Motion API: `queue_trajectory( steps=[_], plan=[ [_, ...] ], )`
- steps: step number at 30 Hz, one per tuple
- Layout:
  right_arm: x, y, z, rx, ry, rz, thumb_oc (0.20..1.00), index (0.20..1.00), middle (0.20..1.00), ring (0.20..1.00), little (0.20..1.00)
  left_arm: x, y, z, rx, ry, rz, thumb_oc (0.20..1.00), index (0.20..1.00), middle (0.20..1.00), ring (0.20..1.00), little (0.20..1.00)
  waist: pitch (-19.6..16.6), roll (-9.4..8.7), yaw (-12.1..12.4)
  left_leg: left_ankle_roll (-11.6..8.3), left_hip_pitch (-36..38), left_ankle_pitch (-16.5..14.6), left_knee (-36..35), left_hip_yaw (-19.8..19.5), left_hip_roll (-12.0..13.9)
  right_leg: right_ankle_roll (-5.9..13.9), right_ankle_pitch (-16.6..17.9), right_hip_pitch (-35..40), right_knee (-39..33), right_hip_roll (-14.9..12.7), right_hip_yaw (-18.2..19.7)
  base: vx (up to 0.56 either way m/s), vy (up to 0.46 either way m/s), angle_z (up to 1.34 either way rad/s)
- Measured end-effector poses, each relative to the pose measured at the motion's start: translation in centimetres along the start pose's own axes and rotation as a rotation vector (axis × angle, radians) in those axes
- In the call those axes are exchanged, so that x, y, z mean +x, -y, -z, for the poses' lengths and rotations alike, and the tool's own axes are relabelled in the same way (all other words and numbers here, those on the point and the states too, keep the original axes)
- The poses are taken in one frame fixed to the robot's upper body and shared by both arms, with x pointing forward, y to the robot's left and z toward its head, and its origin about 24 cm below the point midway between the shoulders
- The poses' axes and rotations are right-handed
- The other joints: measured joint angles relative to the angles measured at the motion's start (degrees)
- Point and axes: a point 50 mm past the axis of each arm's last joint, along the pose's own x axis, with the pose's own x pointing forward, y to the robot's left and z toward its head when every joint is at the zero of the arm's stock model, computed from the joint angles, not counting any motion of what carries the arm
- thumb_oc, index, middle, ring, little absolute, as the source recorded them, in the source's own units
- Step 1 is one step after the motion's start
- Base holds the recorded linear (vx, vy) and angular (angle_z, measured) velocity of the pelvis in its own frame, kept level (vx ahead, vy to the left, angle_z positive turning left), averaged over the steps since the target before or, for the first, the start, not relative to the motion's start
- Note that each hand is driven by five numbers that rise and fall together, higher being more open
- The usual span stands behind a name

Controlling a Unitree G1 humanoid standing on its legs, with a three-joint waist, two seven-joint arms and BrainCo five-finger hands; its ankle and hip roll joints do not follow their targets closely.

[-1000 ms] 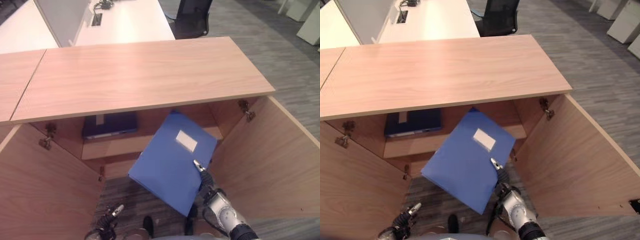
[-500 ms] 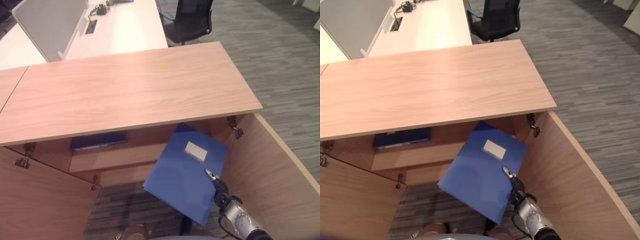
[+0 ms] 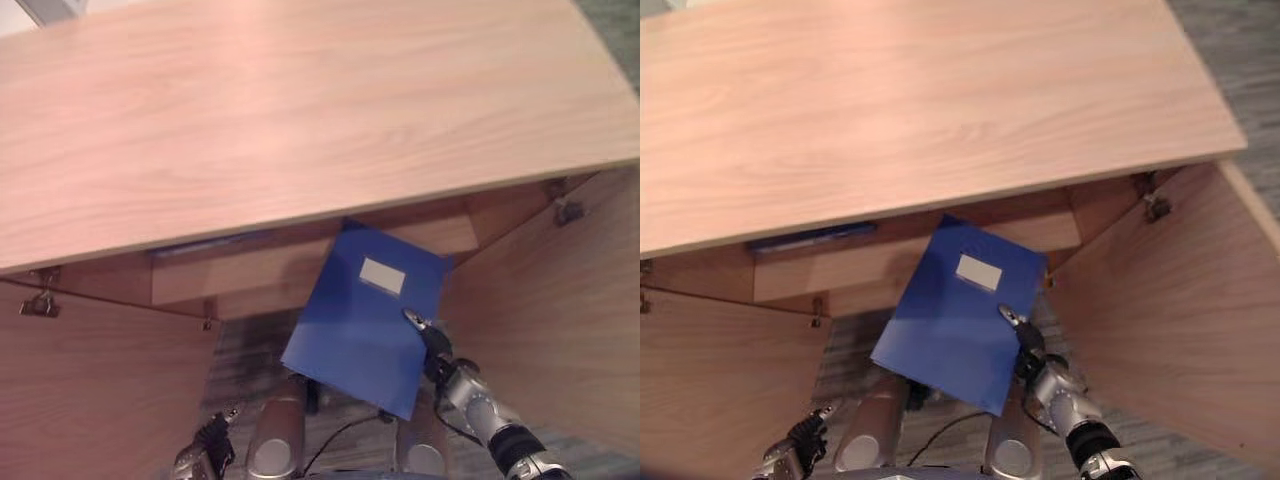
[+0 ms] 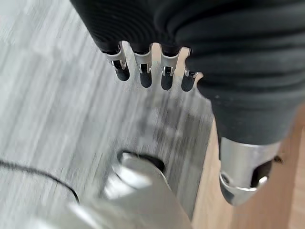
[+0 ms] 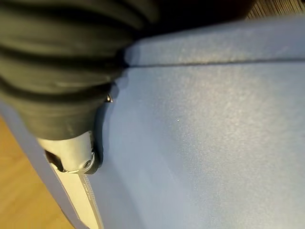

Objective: Put the empty folder in the office cabinet

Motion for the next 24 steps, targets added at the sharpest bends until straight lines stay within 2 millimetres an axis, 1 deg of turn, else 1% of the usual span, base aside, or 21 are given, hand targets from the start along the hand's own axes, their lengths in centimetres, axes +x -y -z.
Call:
queue_trajectory(
  steps=[1,2,3,4,5,7,8,11,12,13,14,15,16,17,19,20,22,23,24],
  plan=[
    [0.2,-0.3,-0.1,0.001,0.005,-0.008,0.2,0.2,0.2,0.2,0.2,0.0,0.0,-0.1,-0.004,0.008,-0.003,1.0,1.0,1.0,1.0,1.0,0.4,-0.23,0.0,-0.23,-2.1,-0.5,2.0,0.1,0.0,0.0,-0.4,-1.9,1.7,-0.3,0.3,-0.07,0.066,0.04],
    [0.3,-0.5,-0.5,0.0,0.017,-0.012,0.2,0.2,0.2,0.2,0.2,0.0,0.2,-0.5,-0.007,0.025,0.001,1.0,1.0,1.0,1.0,1.0,0.6,-0.63,0.0,0.73,-5.5,-1.6,5.7,0.0,0.2,0.13,-1.3,-4.9,4.8,-0.9,0.5,-0.09,0.04,0.08],
    [0.5,-0.6,-0.9,-0.004,0.027,-0.01,0.2,0.2,0.2,0.2,0.2,0.0,0.5,-1.0,-0.015,0.05,0.008,1.0,1.0,1.0,1.0,1.0,1.0,-1.19,0.2,0.91,-8.5,-2.5,8.7,-0.2,0.3,-0.05,-2.2,-7.8,7.6,-1.1,1.1,-0.09,0.043,0.07],
    [0.7,-0.8,-1.1,-0.006,0.033,-0.009,0.2,0.2,0.2,0.2,0.2,0.0,0.7,-1.4,-0.017,0.064,0.013,1.0,1.0,1.0,1.0,1.0,1.4,-1.59,0.2,1.03,-9.8,-2.6,9.7,-0.3,0.5,-0.09,-2.2,-8.9,8.5,-1.2,1.2,-0.1,0.025,0.06],
    [0.8,-1.2,-1.7,-0.013,0.054,-0.015,0.2,0.2,0.2,0.2,0.2,-0.1,1.4,-2.3,-0.017,0.113,0.035,1.0,1.0,1.0,1.0,1.0,2.0,-1.95,0.2,1.35,-11.9,-2.9,11.6,-0.7,0.5,-0.42,-2.7,-10.7,10.2,-1.3,1.2,-0.07,0.005,0.1],
    [1.0,-2.3,-3.6,-0.037,0.125,-0.054,0.2,0.2,0.2,0.2,0.2,-0.5,2.8,-4.1,-0.023,0.21,0.097,1.0,1.0,1.0,1.0,1.0,2.7,-2.46,0.3,1.52,-16.3,-3.4,14.7,-1.0,0.5,-0.54,-3.4,-15.0,13.6,-1.9,1.5,-0.08,-0.027,0.12],
    [1.0,-3.4,-5.2,-0.061,0.179,-0.089,0.2,0.2,0.2,0.2,0.2,-1.0,4.0,-5.6,-0.006,0.281,0.135,1.0,1.0,1.0,1.0,1.0,3.0,-2.62,0.5,1.52,-19.0,-3.4,16.2,-1.4,0.5,-0.66,-3.6,-17.7,15.5,-2.2,1.6,-0.05,-0.036,0.12],
    [0.5,-5.2,-7.9,-0.1,0.297,-0.168,0.2,0.2,0.2,0.2,0.2,-2.2,5.4,-8.1,-0.016,0.413,0.193,1.0,1.0,1.0,1.0,1.0,3.1,-2.65,1.1,1.52,-22.7,-3.4,18.4,-2.2,0.5,-1.21,-4.6,-21.0,18.2,-2.8,1.2,-0.02,-0.039,0.18],
    [0.4,-6.2,-9.2,-0.115,0.343,-0.194,0.2,0.2,0.2,0.2,0.2,-2.8,5.8,-9.1,-0.012,0.463,0.212,1.0,1.0,1.0,1.0,1.0,3.0,-2.76,1.8,1.45,-23.3,-3.4,18.9,-2.4,0.5,-1.29,-5.0,-21.5,19.2,-2.8,1.2,-0.01,-0.033,0.18],
    [-0.1,-7.1,-10.7,-0.143,0.399,-0.235,0.2,0.2,0.2,0.2,0.2,-3.7,5.8,-10.0,-0.01,0.523,0.233,1.0,1.0,1.0,1.0,1.0,3.0,-2.8,2.0,1.39,-24.7,-3.5,20.1,-2.7,0.4,-1.46,-5.8,-22.6,20.6,-3.1,1.1,0.0,-0.014,0.19],
    [-0.9,-8.1,-12.3,-0.169,0.474,-0.282,0.2,0.2,0.2,0.2,0.2,-4.5,5.7,-11.1,-0.001,0.584,0.247,1.0,1.0,1.0,1.0,1.0,3.0,-2.83,2.1,1.36,-26.5,-3.5,21.1,-3.1,0.4,-1.51,-6.5,-24.5,21.9,-3.3,1.1,0.0,-0.003,0.18],
    [-1.2,-9.1,-14.3,-0.182,0.56,-0.316,0.2,0.2,0.2,0.2,0.2,-4.9,5.6,-12.0,-0.001,0.627,0.244,1.0,1.0,1.0,1.0,1.0,3.1,-2.96,2.5,1.38,-27.8,-3.4,21.7,-3.3,0.5,-1.83,-6.5,-25.8,22.8,-3.4,1.0,0.0,-0.007,0.13],
    [-1.5,-9.9,-15.6,-0.185,0.612,-0.328,0.2,0.2,0.2,0.2,0.2,-5.1,5.3,-12.4,0.004,0.643,0.236,1.0,1.0,1.0,1.0,1.0,3.1,-2.96,2.8,1.49,-28.8,-3.7,23.1,-3.6,0.5,-2.43,-7.2,-26.7,24.4,-3.6,1.0,0.01,-0.027,0.09],
    [-2.0,-10.4,-16.8,-0.196,0.661,-0.342,0.2,0.2,0.2,0.2,0.2,-5.6,5.1,-12.8,0.002,0.67,0.236,1.0,1.0,1.0,1.0,1.0,3.0,-2.95,3.0,1.35,-29.7,-4.4,24.7,-3.8,0.5,-2.54,-8.2,-27.5,26.1,-3.9,1.1,0.02,-0.03,0.1],
    [-3.8,-12.2,-20.1,-0.22,0.808,-0.392,0.2,0.2,0.2,0.2,0.2,-6.7,5.2,-13.7,-0.008,0.736,0.248,1.0,1.0,1.0,1.0,1.0,2.9,-2.88,3.8,1.11,-33.6,-5.8,28.8,-4.4,0.5,-2.82,-10.2,-30.9,30.6,-4.8,1.3,0.03,-0.041,0.15],
    [-4.7,-13.1,-21.8,-0.234,0.886,-0.423,0.2,0.2,0.2,0.2,0.2,-7.1,5.4,-14.2,-0.008,0.762,0.255,1.0,1.0,1.0,1.0,1.0,2.9,-2.81,4.0,1.52,-35.6,-6.2,30.8,-4.7,0.5,-3.24,-11.0,-32.7,32.7,-5.0,1.3,0.02,-0.029,0.16],
    [-5.9,-14.4,-24.7,-0.261,1.0,-0.447,0.2,0.2,0.2,0.2,0.2,-7.4,5.5,-14.6,0.0,0.782,0.263,1.0,1.0,1.0,1.0,1.0,2.8,-2.78,4.3,1.61,-38.7,-6.8,33.9,-5.4,0.4,-3.73,-12.6,-35.1,35.9,-5.6,1.0,0.02,-0.022,0.16],
    [-6.5,-14.7,-25.8,-0.267,1.044,-0.443,0.2,0.2,0.2,0.2,0.2,-7.4,5.6,-14.7,-0.001,0.78,0.261,1.0,1.0,1.0,1.0,1.0,2.8,-2.79,5.0,1.44,-39.6,-7.1,34.8,-5.8,0.4,-4.03,-13.1,-35.9,36.9,-5.8,0.9,0.03,-0.033,0.12],
    [-6.7,-14.7,-26.5,-0.27,1.064,-0.432,0.2,0.2,0.2,0.2,0.2,-7.3,5.6,-14.7,0.0,0.777,0.259,1.0,1.0,1.0,1.0,1.0,2.8,-2.79,5.2,1.24,-39.9,-7.2,35.1,-5.9,0.4,-4.09,-13.4,-36.2,37.4,-5.8,0.9,0.03,-0.03,0.1]
  ],
)
